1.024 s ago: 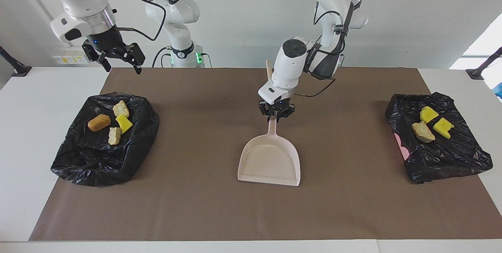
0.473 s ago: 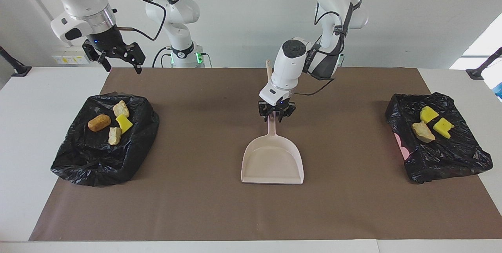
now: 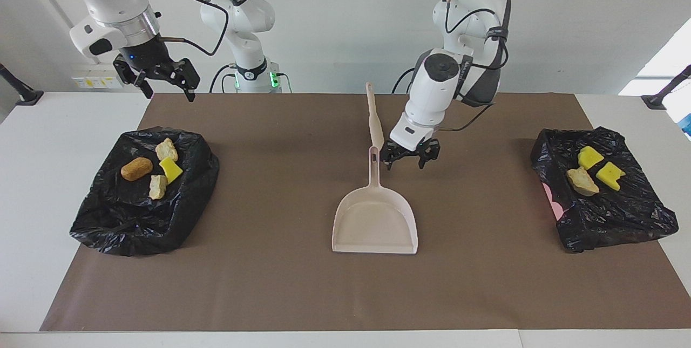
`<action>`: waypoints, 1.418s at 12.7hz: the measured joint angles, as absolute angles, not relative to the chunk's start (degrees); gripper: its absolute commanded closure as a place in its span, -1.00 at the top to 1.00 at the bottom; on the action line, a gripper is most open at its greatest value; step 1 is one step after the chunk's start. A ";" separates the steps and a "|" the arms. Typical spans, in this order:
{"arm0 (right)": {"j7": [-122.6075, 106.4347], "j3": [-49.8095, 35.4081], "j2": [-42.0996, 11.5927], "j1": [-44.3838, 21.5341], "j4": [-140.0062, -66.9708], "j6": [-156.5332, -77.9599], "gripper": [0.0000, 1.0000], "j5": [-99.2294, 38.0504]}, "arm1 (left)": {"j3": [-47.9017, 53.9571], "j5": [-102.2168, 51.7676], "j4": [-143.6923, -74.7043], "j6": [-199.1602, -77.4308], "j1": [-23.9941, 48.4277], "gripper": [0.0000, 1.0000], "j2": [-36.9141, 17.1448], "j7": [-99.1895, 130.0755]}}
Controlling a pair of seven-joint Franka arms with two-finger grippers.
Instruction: Sweep and dump trash in bin
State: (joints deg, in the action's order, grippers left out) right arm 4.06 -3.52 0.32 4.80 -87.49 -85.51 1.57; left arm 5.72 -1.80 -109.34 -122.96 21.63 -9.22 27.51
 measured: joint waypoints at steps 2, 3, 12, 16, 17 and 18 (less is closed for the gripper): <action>4.06 -3.52 0.33 4.80 -87.49 -85.51 1.00 1.57 | 5.62 -1.79 -109.19 -118.29 17.29 1.00 -5.60 21.36; 4.06 -3.52 0.33 4.80 -87.49 -85.51 1.00 1.57 | 5.57 -1.79 -109.14 -116.00 14.86 1.00 -3.63 17.62; 4.06 -3.52 0.33 4.80 -87.49 -85.51 1.00 1.57 | 5.26 -0.16 -101.49 -97.01 1.99 1.00 2.63 -2.10; 4.06 -3.52 0.33 4.80 -87.49 -85.51 1.00 1.57 | 5.25 2.02 -91.96 -87.04 1.95 1.00 2.87 -2.15; 4.06 -3.52 0.33 4.80 -87.49 -85.51 1.00 1.57 | 5.24 2.18 -89.67 -84.61 1.95 1.00 2.95 -2.15; 4.06 -3.52 0.33 4.80 -87.49 -85.51 1.00 1.57 | 5.21 2.27 -88.21 -83.32 1.95 1.00 2.99 -2.15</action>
State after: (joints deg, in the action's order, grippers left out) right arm 4.06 -3.52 0.33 4.80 -87.49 -85.51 1.57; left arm 5.21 2.27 -88.21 -83.32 1.95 2.99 -2.15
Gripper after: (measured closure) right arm 0.000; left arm 0.000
